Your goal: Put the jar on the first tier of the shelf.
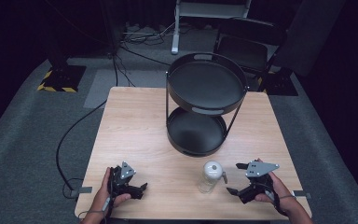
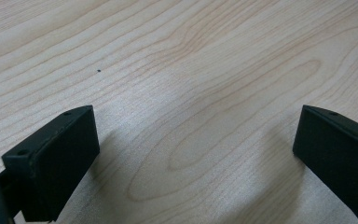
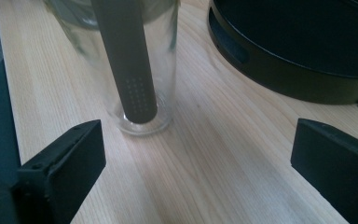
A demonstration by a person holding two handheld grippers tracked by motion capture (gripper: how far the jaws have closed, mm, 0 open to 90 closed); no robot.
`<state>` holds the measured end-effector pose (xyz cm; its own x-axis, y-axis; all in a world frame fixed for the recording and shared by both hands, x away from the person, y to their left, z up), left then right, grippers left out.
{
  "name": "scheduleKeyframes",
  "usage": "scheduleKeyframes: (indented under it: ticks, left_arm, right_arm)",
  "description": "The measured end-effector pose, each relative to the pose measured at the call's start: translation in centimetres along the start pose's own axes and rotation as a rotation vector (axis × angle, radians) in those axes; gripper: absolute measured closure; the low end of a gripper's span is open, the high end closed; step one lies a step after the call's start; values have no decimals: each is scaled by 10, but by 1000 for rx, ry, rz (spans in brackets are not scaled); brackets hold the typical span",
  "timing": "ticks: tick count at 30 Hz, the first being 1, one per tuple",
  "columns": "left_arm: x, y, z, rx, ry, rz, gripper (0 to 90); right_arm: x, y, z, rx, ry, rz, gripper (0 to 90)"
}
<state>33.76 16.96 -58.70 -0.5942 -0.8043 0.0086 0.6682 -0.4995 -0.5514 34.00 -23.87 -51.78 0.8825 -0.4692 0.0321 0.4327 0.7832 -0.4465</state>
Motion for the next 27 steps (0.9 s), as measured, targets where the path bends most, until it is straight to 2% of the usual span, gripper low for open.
scheduleKeyframes:
  ticks: [27]
  left_arm:
    - [0, 0, 0, 0, 0, 0, 0]
  right_arm:
    - [-10, 27, 12, 18, 7, 54, 41]
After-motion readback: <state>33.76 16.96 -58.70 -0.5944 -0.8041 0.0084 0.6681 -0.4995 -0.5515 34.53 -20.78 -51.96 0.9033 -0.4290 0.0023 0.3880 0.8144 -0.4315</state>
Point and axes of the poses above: each handheld gripper's, and its own axes: y roughly forward along the jaws, z roughly out of its top, x roughly to its right, the point moved 5 cm from there along y, roughly forward along the jaws, and after that the axes turned 14 degrees about x, right-handed, at the moved point
